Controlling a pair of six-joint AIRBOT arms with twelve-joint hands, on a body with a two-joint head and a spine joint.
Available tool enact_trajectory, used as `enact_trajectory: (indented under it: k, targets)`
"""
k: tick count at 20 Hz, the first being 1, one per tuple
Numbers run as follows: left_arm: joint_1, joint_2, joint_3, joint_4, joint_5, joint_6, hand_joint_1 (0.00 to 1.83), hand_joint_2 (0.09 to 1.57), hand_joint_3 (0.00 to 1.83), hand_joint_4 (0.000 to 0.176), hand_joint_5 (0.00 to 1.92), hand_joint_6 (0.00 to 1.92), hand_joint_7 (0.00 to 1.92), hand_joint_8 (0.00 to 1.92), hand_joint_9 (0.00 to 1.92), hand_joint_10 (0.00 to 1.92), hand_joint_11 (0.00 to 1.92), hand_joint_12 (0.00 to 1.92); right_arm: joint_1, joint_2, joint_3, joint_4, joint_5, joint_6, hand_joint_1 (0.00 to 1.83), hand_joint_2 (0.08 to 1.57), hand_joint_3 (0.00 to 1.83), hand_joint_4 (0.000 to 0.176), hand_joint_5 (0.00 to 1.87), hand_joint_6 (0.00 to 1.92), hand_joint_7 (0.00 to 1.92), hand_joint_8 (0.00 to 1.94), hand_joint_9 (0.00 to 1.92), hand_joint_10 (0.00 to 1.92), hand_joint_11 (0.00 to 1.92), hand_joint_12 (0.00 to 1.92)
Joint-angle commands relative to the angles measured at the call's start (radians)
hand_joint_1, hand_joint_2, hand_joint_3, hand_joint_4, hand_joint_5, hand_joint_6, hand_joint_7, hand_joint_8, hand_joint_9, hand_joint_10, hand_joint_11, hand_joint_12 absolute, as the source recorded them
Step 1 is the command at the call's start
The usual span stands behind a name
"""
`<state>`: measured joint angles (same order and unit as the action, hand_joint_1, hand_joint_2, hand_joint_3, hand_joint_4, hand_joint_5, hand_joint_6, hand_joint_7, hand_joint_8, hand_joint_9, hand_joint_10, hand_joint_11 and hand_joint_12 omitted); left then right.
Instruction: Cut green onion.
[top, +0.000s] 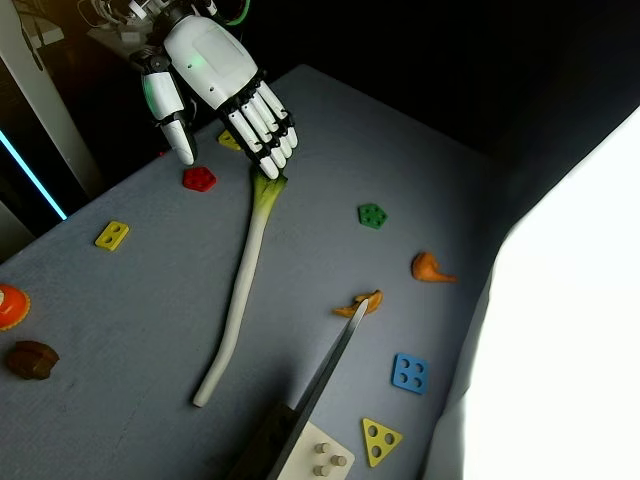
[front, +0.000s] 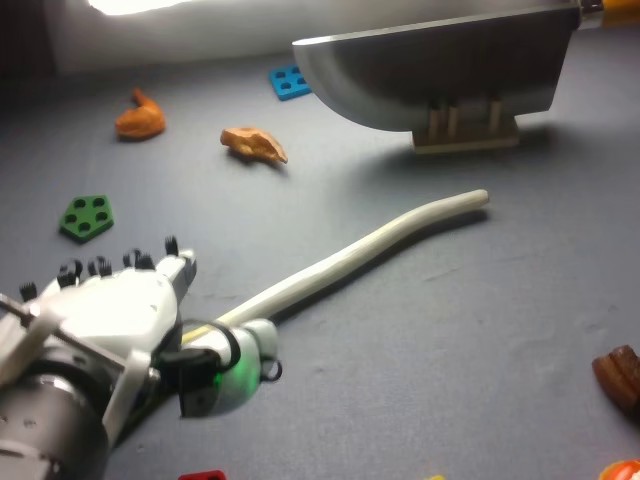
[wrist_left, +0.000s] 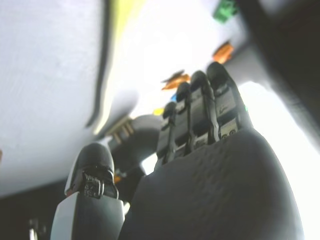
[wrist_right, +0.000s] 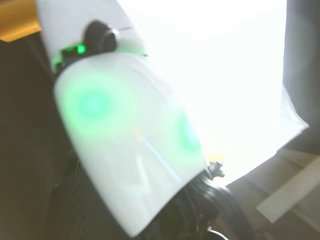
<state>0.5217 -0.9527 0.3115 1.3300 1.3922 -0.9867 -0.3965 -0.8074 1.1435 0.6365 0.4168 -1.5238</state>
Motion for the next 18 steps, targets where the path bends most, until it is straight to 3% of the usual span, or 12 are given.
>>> enact_trajectory:
  k: [1, 2, 3, 6, 8, 9, 11, 13, 16, 18]
  targets:
    - [0.003, -0.007, -0.002, 0.116, 0.049, -0.013, 0.09, 1.32, 0.00, 0.057, 0.08, 0.01, 0.20, 0.01, 0.12, 0.01, 0.00, 0.41, 0.004, -0.003, 0.019, -0.015, 0.107, 0.016, 1.08, 1.01, 0.00, 0.000, 0.00, 0.00, 0.00, 0.00, 0.00, 0.00, 0.00, 0.00]
    - [0.021, -0.017, -0.004, 0.138, 0.067, -0.031, 0.13, 1.33, 0.00, 0.050, 0.09, 0.01, 0.21, 0.01, 0.12, 0.01, 0.00, 0.36, -0.002, -0.025, 0.053, -0.015, 0.108, 0.037, 1.11, 1.00, 0.00, 0.010, 0.00, 0.00, 0.00, 0.00, 0.00, 0.00, 0.00, 0.00]
    - [0.039, -0.029, -0.006, 0.160, 0.086, -0.052, 0.19, 1.34, 0.01, 0.043, 0.10, 0.01, 0.21, 0.01, 0.12, 0.01, 0.00, 0.35, -0.006, -0.047, 0.086, -0.015, 0.108, 0.046, 1.10, 1.00, 0.00, 0.006, 0.00, 0.00, 0.00, 0.00, 0.00, 0.00, 0.00, 0.00]
    - [0.095, -0.079, -0.007, 0.234, 0.129, -0.132, 0.34, 1.33, 0.00, 0.042, 0.16, 0.01, 0.25, 0.01, 0.19, 0.02, 0.00, 0.69, -0.030, -0.100, 0.167, -0.025, 0.100, 0.099, 1.11, 1.00, 0.00, 0.000, 0.00, 0.00, 0.00, 0.00, 0.00, 0.00, 0.00, 0.00]
    - [0.117, -0.117, -0.005, 0.272, 0.148, -0.146, 0.40, 1.32, 0.00, 0.038, 0.19, 0.02, 0.24, 0.00, 0.19, 0.02, 0.00, 0.76, -0.063, -0.128, 0.217, -0.135, 0.109, 0.251, 1.06, 1.01, 0.00, 0.000, 0.00, 0.00, 0.00, 0.00, 0.00, 0.00, 0.00, 0.00]
    - [0.127, -0.134, -0.004, 0.288, 0.156, -0.146, 0.41, 1.33, 0.00, 0.032, 0.20, 0.02, 0.25, 0.00, 0.19, 0.01, 0.00, 0.70, -0.074, -0.135, 0.231, -0.168, 0.115, 0.299, 1.09, 1.01, 0.00, 0.000, 0.00, 0.00, 0.00, 0.00, 0.00, 0.00, 0.00, 0.00]
    - [0.151, -0.171, -0.003, 0.315, 0.194, -0.151, 0.44, 1.32, 0.00, 0.036, 0.20, 0.01, 0.26, 0.00, 0.20, 0.01, 0.00, 0.64, -0.097, -0.163, 0.275, -0.238, 0.143, 0.372, 1.10, 0.99, 0.00, 0.000, 0.00, 0.00, 0.00, 0.00, 0.00, 0.00, 0.00, 0.00]
    - [0.183, -0.194, 0.001, 0.336, 0.226, -0.196, 0.48, 1.32, 0.00, 0.025, 0.20, 0.01, 0.24, 0.00, 0.21, 0.01, 0.00, 0.59, -0.110, -0.196, 0.328, -0.315, 0.157, 0.474, 1.08, 0.99, 0.00, 0.000, 0.00, 0.00, 0.00, 0.00, 0.00, 0.00, 0.00, 0.00]
    - [0.211, -0.198, 0.013, 0.355, 0.243, -0.217, 0.53, 1.31, 0.00, 0.027, 0.16, 0.00, 0.23, 0.00, 0.23, 0.02, 0.00, 0.59, -0.110, -0.237, 0.384, -0.364, 0.173, 0.527, 1.09, 1.00, 0.00, 0.000, 0.00, 0.00, 0.00, 0.00, 0.00, 0.00, 0.00, 0.00]
    - [0.220, -0.198, 0.024, 0.358, 0.258, -0.226, 0.49, 1.33, 0.00, 0.017, 0.15, 0.00, 0.16, 0.00, 0.15, 0.00, 0.00, 0.37, -0.110, -0.261, 0.413, -0.389, 0.173, 0.558, 1.08, 1.01, 0.00, 0.000, 0.00, 0.00, 0.00, 0.00, 0.00, 0.00, 0.00, 0.00]
